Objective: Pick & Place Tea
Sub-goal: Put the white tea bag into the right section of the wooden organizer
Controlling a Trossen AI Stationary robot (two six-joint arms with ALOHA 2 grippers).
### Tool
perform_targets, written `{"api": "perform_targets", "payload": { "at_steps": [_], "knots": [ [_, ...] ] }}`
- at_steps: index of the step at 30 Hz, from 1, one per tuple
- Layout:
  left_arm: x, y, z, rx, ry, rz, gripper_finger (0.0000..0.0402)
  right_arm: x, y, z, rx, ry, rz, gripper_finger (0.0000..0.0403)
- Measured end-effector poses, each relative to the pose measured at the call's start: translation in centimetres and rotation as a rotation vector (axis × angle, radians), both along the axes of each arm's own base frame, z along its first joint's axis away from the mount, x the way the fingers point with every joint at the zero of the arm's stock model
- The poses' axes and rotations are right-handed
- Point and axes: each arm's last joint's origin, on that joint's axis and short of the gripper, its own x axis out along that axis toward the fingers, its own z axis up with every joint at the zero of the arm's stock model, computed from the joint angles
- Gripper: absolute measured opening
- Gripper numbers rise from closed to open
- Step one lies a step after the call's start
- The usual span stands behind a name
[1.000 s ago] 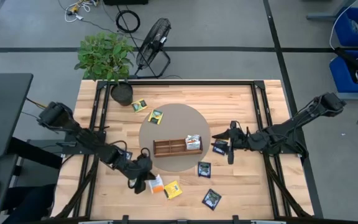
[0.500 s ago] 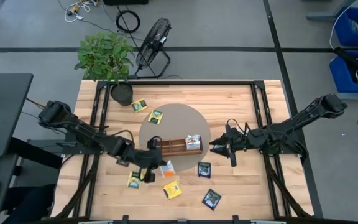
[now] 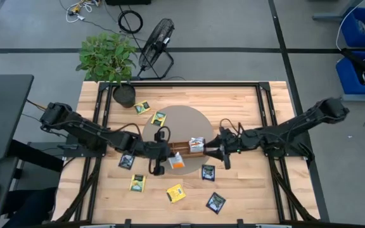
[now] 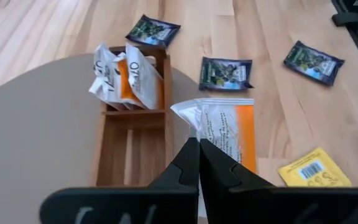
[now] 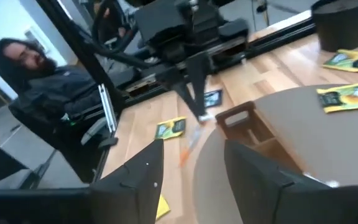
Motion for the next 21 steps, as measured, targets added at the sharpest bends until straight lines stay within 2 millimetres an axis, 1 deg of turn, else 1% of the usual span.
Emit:
{"api": "perform_targets", "payload": {
  "at_steps": [6, 12, 16, 19, 21],
  "knots": [
    [0.0, 0.1, 0.0, 0.035, -0.006, 0.002, 0.0002, 3.7, -0.4, 0.9, -0.022, 0.139, 0.029, 0.0176],
    [-0.1, -0.1, 0.0, 0.075, 0.0, -0.009, 0.0002, 7.0, -0.9, 1.5, -0.035, 0.153, 0.089, 0.0178],
    [-0.1, -0.1, 0.0, 0.082, 0.003, -0.009, 0.0002, 8.4, -1.4, 1.2, -0.024, 0.2, 0.108, 0.019],
    [-0.1, 0.0, 0.0, 0.102, -0.002, -0.021, 0.0002, 9.6, -1.3, 0.6, -0.017, 0.207, 0.136, 0.0198],
    [0.0, 0.1, 0.0, 0.111, -0.003, -0.022, 0.0002, 10.1, -1.2, 0.4, -0.018, 0.229, 0.152, 0.0199]
  ]
}}
